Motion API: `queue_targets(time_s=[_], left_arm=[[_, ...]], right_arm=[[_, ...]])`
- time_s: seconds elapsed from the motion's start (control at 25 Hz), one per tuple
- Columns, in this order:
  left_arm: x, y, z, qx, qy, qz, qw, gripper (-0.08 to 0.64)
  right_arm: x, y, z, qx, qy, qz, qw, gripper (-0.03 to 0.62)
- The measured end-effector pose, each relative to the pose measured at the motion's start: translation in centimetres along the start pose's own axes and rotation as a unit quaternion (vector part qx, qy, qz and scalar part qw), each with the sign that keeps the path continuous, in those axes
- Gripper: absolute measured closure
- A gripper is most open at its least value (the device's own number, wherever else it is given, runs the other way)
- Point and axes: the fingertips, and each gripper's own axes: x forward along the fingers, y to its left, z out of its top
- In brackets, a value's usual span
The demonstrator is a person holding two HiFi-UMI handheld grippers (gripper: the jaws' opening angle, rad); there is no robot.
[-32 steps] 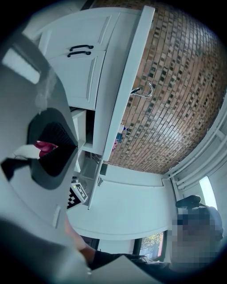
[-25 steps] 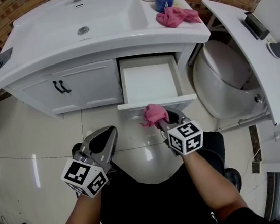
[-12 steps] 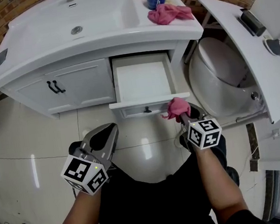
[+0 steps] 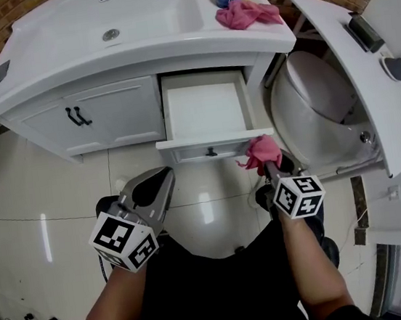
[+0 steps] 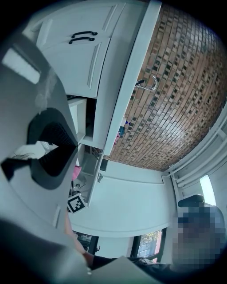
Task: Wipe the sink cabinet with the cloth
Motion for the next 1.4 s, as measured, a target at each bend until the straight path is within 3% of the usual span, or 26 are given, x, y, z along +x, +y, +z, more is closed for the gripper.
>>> queue_targets(time_s=[0.16, 0.28, 0.36, 0.52, 1.0, 1.4], left_arm=[[0.0, 0.7, 0.0, -0.001, 0.0, 0.008, 1.0, 0.554], [-0.2, 1.4, -0.1, -0.003, 0.002, 0.021, 0.9998, 0.554], [-0.5, 1.8, -0.2, -0.003, 0.005, 0.027, 0.9996, 0.554], [-1.3, 2.2, -0.9, 0.0, 0.019, 0.035, 0.9992, 0.554], [-1.2, 3.3, -3.4, -0.001, 0.053, 0.039, 0.9978, 0.554], [1.1, 2.0, -3.9, -0.005, 0.055, 0.019, 0.9983, 0.554]], right_arm=[[3.0, 8.7, -2.8, -0.013, 0.035, 0.1, 0.994, 0.514], [5.8, 15.3, -6.9, -0.027, 0.091, 0.173, 0.98, 0.514], [7.4, 18.2, -9.3, -0.035, 0.117, 0.196, 0.973, 0.514], [10.4, 19.7, -11.6, -0.04, 0.13, 0.188, 0.973, 0.514], [14.0, 18.5, -12.2, -0.033, 0.098, 0.159, 0.982, 0.514], [12.4, 11.6, -11.5, -0.034, 0.095, 0.107, 0.989, 0.514]])
